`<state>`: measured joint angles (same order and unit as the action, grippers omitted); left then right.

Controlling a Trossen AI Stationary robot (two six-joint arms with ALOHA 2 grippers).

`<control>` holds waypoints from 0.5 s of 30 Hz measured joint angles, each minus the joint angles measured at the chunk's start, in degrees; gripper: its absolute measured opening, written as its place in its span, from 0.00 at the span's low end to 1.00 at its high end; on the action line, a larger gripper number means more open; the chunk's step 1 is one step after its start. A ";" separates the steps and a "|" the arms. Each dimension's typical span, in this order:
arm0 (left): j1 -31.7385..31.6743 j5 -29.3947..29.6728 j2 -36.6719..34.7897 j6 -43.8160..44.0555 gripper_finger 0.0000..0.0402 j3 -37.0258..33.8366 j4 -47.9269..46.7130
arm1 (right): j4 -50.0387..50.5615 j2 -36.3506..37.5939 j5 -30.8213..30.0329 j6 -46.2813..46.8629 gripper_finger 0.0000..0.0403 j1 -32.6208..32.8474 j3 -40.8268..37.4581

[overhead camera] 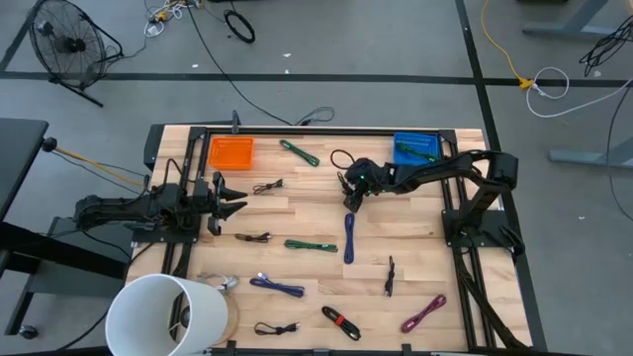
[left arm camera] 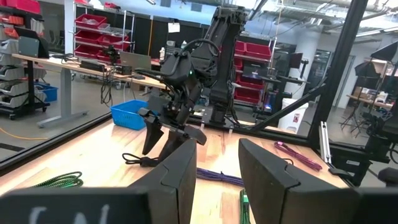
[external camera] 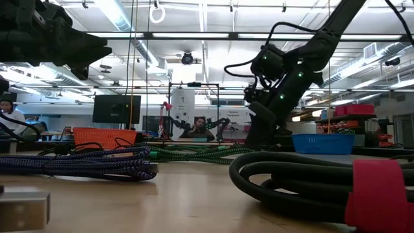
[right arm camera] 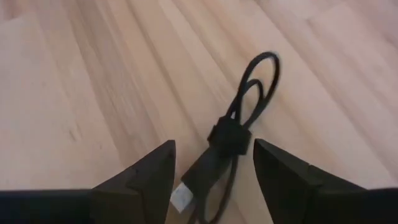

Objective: Pick & Place USB Port
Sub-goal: Put the black charger cable into the orange bin

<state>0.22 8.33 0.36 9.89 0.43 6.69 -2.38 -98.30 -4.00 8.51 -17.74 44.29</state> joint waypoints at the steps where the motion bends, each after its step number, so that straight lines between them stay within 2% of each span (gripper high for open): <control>1: 0.01 0.01 0.00 0.00 0.31 -0.02 -0.01 | 0.54 -0.50 -0.05 0.08 0.53 0.00 -0.03; 6: -0.01 0.01 0.00 -0.02 0.31 0.00 -0.23 | -2.20 -3.65 -1.06 -0.71 0.52 0.06 0.00; 8: -0.01 0.01 0.00 -0.02 0.31 0.00 -0.22 | -2.71 -4.58 -1.43 0.03 0.49 0.11 0.07; 10: -0.01 -0.03 0.00 -0.02 0.31 -0.02 -0.30 | -2.68 -4.83 -1.25 0.71 0.39 0.04 0.13; 13: -0.01 0.01 0.00 -0.02 0.31 0.00 -0.42 | -2.59 -4.88 -0.23 0.60 0.14 -0.04 0.19; 15: -0.01 0.01 0.00 -0.02 0.31 -0.02 -0.43 | -2.89 -4.88 0.51 -0.69 0.06 -0.09 0.15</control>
<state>0.21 8.34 0.36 9.87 0.41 6.26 -5.28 -103.18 -3.49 7.82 -17.82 44.45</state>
